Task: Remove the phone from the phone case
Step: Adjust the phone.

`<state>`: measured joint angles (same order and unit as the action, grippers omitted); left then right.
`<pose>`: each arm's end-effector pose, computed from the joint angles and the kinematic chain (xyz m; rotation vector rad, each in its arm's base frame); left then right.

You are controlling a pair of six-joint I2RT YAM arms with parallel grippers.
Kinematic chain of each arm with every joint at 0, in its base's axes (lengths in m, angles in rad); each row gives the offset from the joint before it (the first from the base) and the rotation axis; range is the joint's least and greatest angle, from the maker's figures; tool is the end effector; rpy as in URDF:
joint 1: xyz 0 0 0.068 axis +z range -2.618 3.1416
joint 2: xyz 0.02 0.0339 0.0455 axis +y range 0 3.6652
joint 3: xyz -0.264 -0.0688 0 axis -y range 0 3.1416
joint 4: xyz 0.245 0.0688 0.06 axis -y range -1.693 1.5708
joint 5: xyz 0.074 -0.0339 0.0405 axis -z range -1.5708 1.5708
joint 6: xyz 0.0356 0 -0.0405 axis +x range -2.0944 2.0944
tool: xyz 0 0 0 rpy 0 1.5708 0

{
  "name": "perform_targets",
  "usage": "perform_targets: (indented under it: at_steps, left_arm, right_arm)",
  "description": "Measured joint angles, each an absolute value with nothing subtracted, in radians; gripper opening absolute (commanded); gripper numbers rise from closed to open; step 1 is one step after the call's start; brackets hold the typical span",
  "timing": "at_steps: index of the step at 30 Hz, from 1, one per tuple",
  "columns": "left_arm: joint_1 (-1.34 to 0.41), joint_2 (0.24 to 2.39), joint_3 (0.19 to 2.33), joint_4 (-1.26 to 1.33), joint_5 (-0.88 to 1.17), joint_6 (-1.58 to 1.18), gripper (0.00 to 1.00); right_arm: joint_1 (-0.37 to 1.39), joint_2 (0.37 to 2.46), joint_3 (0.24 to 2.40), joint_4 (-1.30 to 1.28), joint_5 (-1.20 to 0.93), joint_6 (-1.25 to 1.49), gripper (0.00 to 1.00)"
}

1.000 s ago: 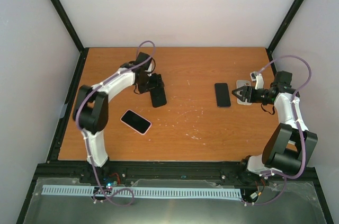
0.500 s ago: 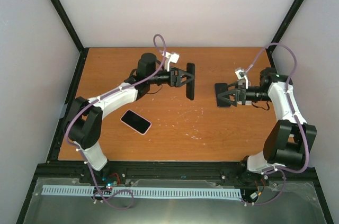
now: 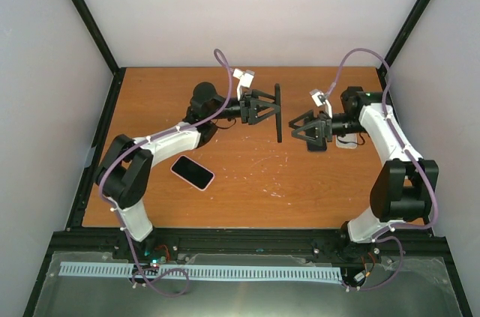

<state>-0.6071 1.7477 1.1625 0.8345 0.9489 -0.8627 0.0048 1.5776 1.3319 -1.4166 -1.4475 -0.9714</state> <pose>0.3084 -0.2495 0.3114 0.7526 1.5342 -1.7731 0.2667 0.0366 0.2980 -0.8708 1.8134 1.6156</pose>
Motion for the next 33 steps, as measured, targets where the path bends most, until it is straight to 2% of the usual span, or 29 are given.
perform_targets:
  at_steps: [9, 17, 19, 22, 27, 32, 33]
  left_arm:
    - [-0.607, 1.782, 1.158, 0.960, 0.960, -0.970, 0.20]
    - [-0.607, 1.803, 1.158, 1.003, 0.965, -1.012, 0.20]
    - [-0.607, 1.803, 1.158, 1.006, 0.965, -1.013, 0.20]
    - [-0.607, 1.803, 1.158, 1.010, 0.964, -1.012, 0.23]
    - [-0.607, 1.803, 1.153, 1.005, 0.949, -1.012, 0.54]
    - [-0.607, 1.801, 1.150, 0.969, 0.950, -0.980, 0.97]
    - [-0.607, 1.797, 1.150, 0.955, 0.950, -0.965, 0.99]
  right_arm:
    - [0.109, 1.423, 1.191, -0.891, -1.302, -0.441, 1.00]
    - [0.160, 1.435, 1.196, -0.717, -1.318, -0.254, 1.00]
    - [0.170, 1.439, 1.196, -0.698, -1.319, -0.229, 0.95]
    - [0.181, 1.439, 1.196, -0.668, -1.323, -0.196, 0.82]
    - [0.186, 1.436, 1.187, -0.630, -1.326, -0.155, 0.69]
    - [0.185, 1.409, 1.158, -0.614, -1.293, -0.147, 0.63]
    - [0.185, 1.401, 1.152, -0.614, -1.281, -0.149, 0.62]
